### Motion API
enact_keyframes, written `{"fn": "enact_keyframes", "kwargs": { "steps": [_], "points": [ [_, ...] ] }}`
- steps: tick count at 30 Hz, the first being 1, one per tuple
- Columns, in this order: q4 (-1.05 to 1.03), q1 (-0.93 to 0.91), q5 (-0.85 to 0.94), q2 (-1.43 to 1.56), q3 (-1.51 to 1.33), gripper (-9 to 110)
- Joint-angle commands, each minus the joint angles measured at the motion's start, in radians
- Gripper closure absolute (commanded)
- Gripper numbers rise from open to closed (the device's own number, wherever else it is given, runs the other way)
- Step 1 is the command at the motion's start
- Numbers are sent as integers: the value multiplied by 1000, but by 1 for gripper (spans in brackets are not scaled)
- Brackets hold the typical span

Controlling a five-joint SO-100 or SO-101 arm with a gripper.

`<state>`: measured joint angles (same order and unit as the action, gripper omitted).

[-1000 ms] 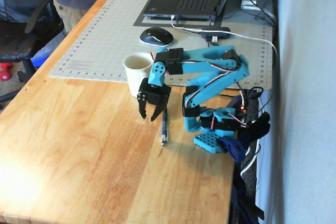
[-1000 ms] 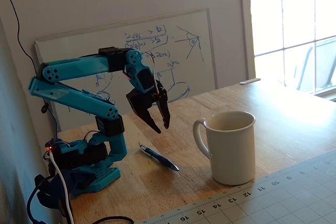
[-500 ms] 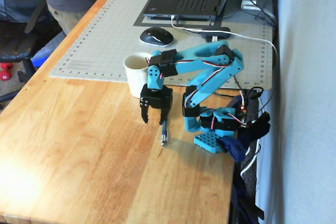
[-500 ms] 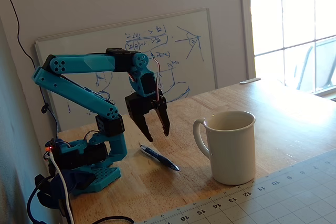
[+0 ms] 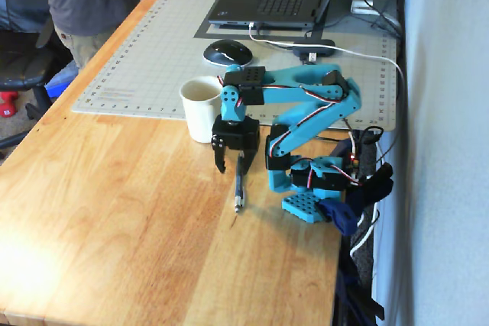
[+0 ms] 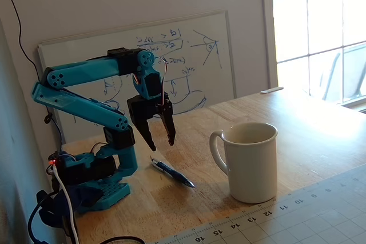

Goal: Grasp a pen and put it in a mug.

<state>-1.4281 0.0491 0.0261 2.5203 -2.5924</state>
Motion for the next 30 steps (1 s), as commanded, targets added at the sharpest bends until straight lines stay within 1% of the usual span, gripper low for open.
{"fn": "enact_keyframes", "kwargs": {
  "steps": [1,7,14,18,23,30],
  "points": [
    [-9,2,9,9,61,85],
    [-8,3,11,-81,63,85],
    [-9,3,0,-121,61,79],
    [6,3,3,-212,74,79],
    [123,11,-2,-377,67,79],
    [308,14,0,-534,63,79]
  ]
}}
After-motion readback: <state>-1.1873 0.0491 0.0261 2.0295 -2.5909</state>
